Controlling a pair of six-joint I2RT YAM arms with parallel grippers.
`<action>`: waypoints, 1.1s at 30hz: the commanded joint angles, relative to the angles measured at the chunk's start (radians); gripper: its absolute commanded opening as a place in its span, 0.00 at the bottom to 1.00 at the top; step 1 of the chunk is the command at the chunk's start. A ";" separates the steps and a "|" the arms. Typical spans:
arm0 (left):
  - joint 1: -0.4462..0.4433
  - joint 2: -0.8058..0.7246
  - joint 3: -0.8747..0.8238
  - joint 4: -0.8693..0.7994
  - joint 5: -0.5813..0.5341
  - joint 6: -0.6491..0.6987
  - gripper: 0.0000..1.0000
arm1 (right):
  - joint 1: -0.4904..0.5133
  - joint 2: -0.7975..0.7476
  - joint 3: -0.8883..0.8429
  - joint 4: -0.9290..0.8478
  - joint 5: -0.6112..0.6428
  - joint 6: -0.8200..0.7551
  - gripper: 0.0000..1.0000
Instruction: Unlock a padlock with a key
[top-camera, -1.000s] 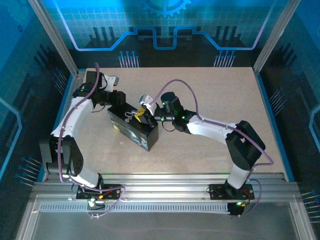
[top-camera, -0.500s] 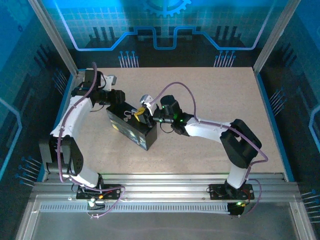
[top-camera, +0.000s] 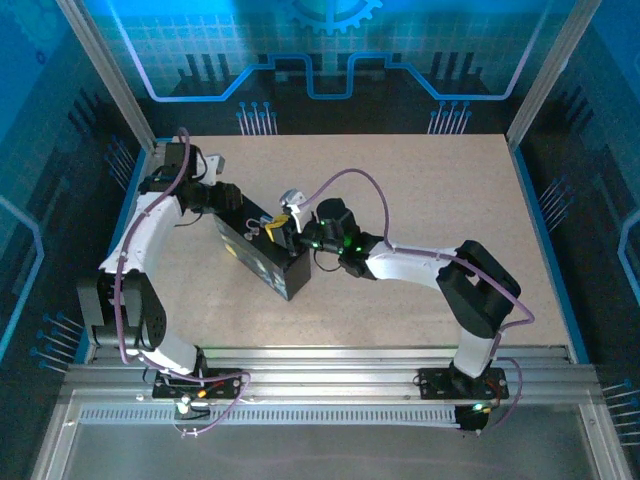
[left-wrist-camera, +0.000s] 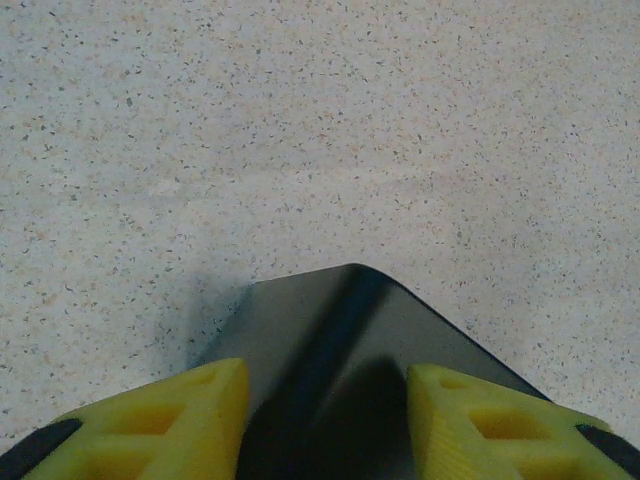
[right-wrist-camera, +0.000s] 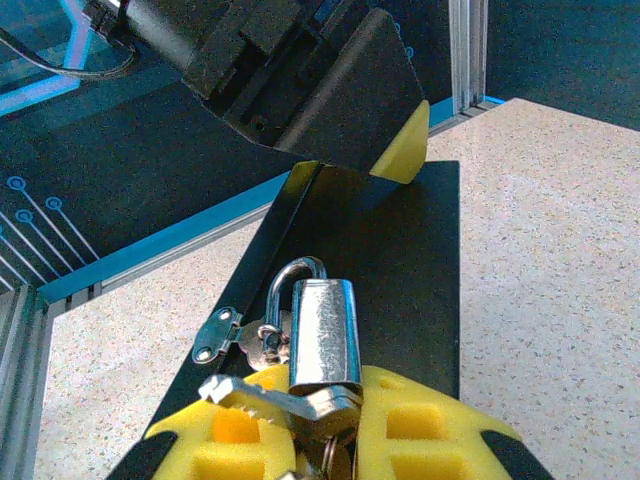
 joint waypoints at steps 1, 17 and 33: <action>-0.003 0.019 -0.036 -0.104 0.076 -0.007 0.44 | 0.033 0.009 -0.001 0.044 0.045 0.027 0.01; -0.014 0.041 -0.014 -0.131 0.158 -0.001 0.37 | 0.033 0.086 0.105 -0.053 0.001 -0.079 0.03; -0.015 0.048 -0.005 -0.123 0.156 -0.018 0.34 | 0.068 0.040 0.179 -0.180 0.392 0.097 0.00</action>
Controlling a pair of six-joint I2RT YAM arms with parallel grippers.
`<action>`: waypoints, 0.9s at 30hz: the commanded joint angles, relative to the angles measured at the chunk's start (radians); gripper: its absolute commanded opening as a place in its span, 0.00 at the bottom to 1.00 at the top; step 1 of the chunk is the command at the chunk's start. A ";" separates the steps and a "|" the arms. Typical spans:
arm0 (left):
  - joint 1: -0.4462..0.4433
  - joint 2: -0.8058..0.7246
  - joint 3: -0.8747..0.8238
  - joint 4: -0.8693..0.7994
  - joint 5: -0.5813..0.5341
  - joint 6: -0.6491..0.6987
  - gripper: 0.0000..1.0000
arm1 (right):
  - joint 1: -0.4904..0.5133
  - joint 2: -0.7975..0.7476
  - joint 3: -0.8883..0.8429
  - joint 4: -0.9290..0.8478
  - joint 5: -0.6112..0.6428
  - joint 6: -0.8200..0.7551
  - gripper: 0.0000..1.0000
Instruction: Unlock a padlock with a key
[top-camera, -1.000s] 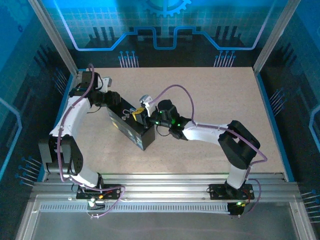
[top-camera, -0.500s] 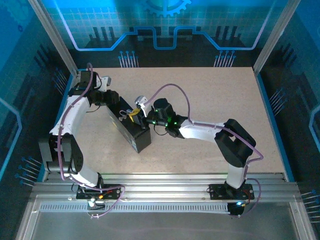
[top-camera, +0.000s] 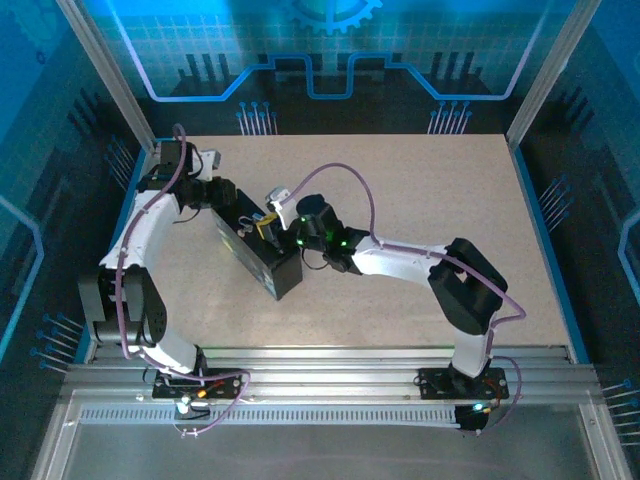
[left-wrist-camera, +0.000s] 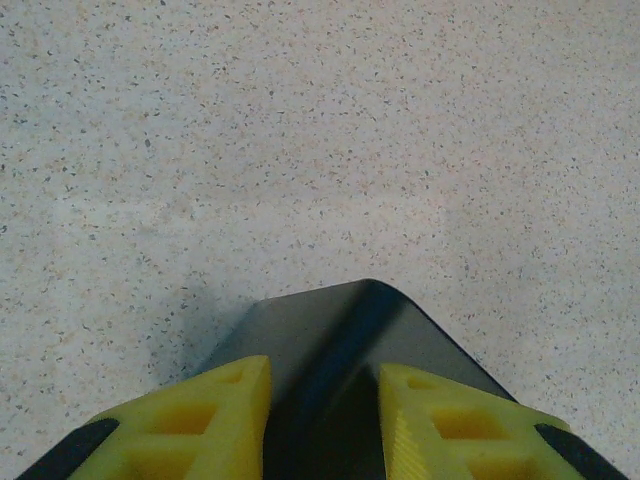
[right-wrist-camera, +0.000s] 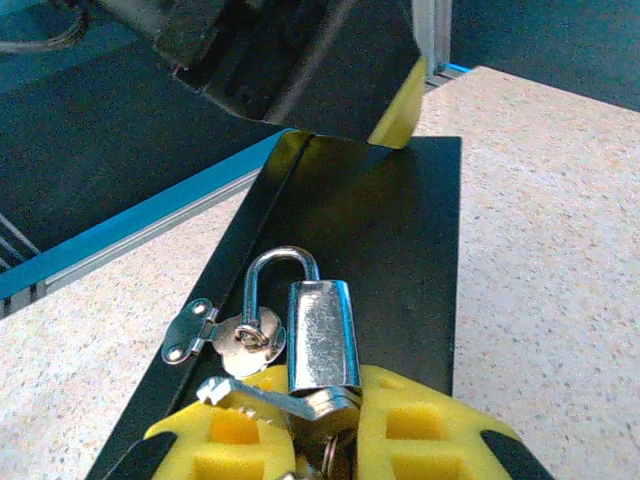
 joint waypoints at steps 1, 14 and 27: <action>-0.038 0.026 -0.012 -0.179 0.141 -0.026 0.34 | 0.024 -0.027 0.014 0.018 0.256 0.109 0.00; -0.047 0.023 -0.017 -0.194 0.140 -0.026 0.34 | 0.066 -0.088 -0.058 0.184 0.295 0.247 0.00; -0.042 0.026 0.050 -0.154 0.151 -0.065 0.41 | -0.038 -0.214 -0.111 0.047 0.252 0.131 0.00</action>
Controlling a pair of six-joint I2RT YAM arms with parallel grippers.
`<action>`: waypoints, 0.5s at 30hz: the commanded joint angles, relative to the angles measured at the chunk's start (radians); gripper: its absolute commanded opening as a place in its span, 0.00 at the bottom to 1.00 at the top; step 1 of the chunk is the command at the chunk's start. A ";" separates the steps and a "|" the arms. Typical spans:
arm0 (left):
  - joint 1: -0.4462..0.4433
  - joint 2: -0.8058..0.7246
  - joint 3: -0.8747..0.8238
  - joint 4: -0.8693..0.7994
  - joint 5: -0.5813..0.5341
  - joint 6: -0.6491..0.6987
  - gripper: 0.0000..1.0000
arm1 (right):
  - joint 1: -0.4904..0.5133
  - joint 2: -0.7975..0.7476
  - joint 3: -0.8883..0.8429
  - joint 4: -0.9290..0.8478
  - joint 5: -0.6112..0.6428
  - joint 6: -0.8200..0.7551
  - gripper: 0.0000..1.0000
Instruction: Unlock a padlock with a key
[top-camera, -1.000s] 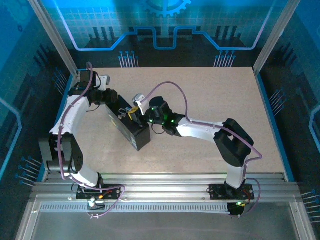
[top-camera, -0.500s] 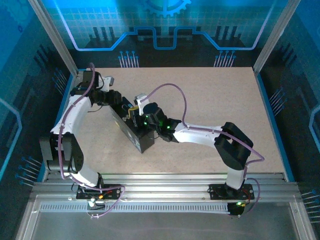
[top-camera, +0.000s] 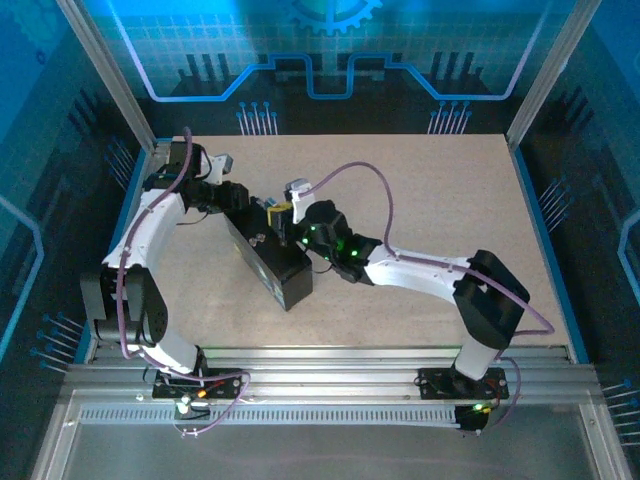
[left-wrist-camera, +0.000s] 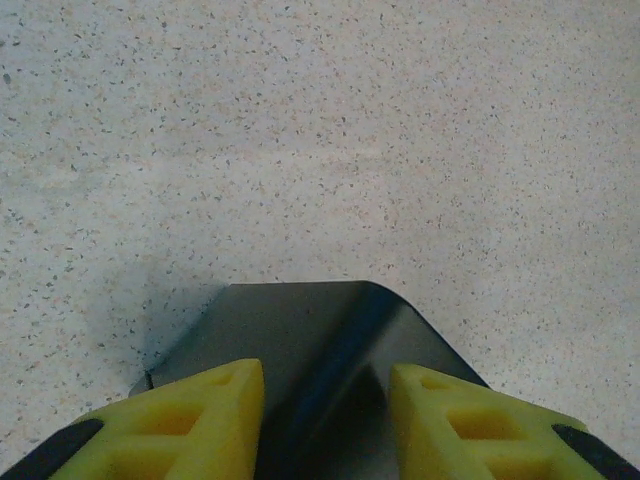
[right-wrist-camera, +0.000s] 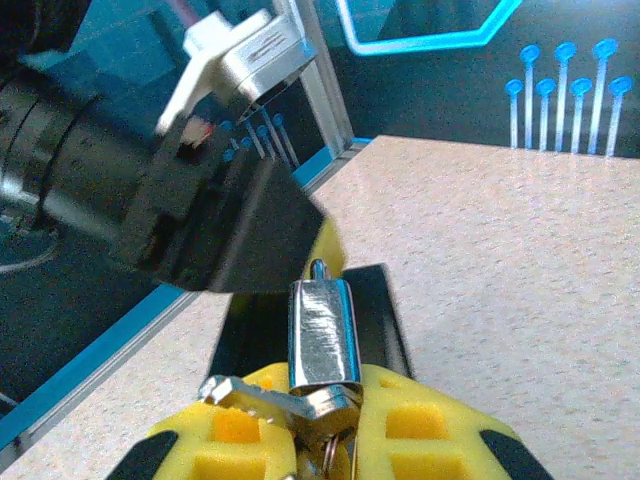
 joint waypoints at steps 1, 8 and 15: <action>-0.003 0.015 0.041 -0.075 0.035 -0.033 0.42 | -0.076 -0.067 -0.016 -0.038 0.008 -0.066 0.00; -0.003 -0.009 0.094 -0.028 -0.058 -0.037 0.49 | -0.314 -0.060 -0.134 -0.173 -0.123 -0.083 0.04; -0.007 -0.027 0.111 -0.001 -0.089 -0.050 0.51 | -0.582 0.015 -0.269 -0.199 -0.266 0.004 0.05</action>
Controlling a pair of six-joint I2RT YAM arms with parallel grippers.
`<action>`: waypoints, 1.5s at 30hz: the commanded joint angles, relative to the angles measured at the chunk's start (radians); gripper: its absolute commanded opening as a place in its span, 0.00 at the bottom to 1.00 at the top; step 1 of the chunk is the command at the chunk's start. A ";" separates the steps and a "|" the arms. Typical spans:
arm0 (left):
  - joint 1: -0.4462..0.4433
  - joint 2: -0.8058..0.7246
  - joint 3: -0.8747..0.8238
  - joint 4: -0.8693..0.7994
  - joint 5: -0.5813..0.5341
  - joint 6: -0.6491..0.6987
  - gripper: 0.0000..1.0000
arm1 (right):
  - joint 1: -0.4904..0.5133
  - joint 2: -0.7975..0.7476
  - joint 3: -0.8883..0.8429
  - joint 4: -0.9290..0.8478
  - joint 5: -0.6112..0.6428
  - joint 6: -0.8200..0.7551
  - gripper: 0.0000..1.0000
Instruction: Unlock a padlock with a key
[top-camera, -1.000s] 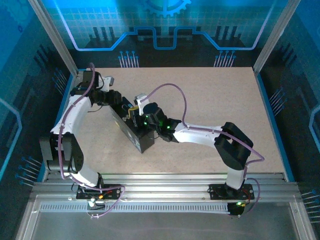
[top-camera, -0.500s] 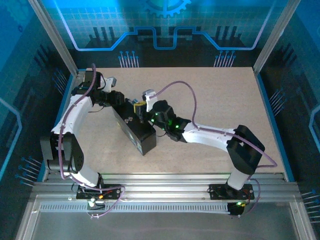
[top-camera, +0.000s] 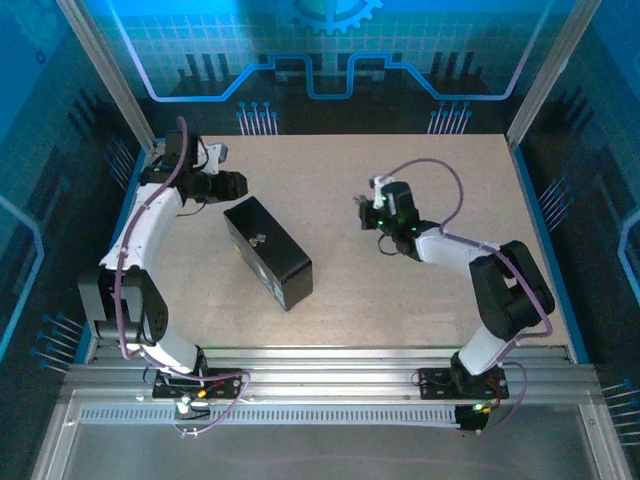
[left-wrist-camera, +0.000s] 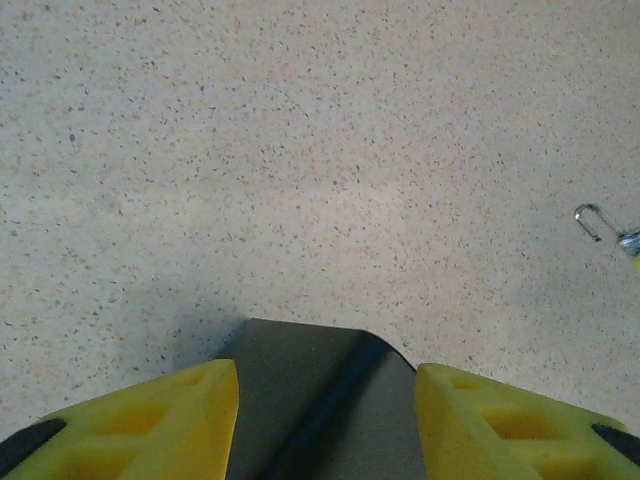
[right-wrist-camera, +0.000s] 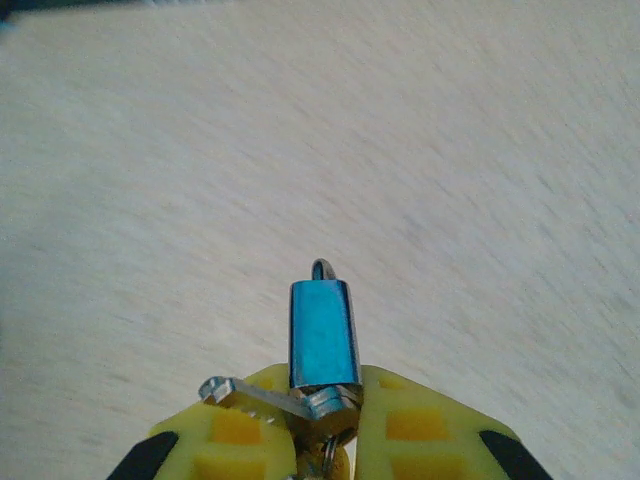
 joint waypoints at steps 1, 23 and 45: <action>-0.009 -0.029 0.030 0.010 -0.020 -0.024 0.51 | -0.082 0.029 -0.044 -0.031 -0.102 0.062 0.05; -0.025 -0.041 0.036 -0.012 -0.098 -0.029 0.55 | 0.025 -0.249 0.088 -0.279 -0.218 -0.085 0.84; 0.022 -0.064 0.003 -0.003 -0.175 -0.097 0.99 | 0.528 0.064 0.499 -0.536 -0.241 -0.144 1.00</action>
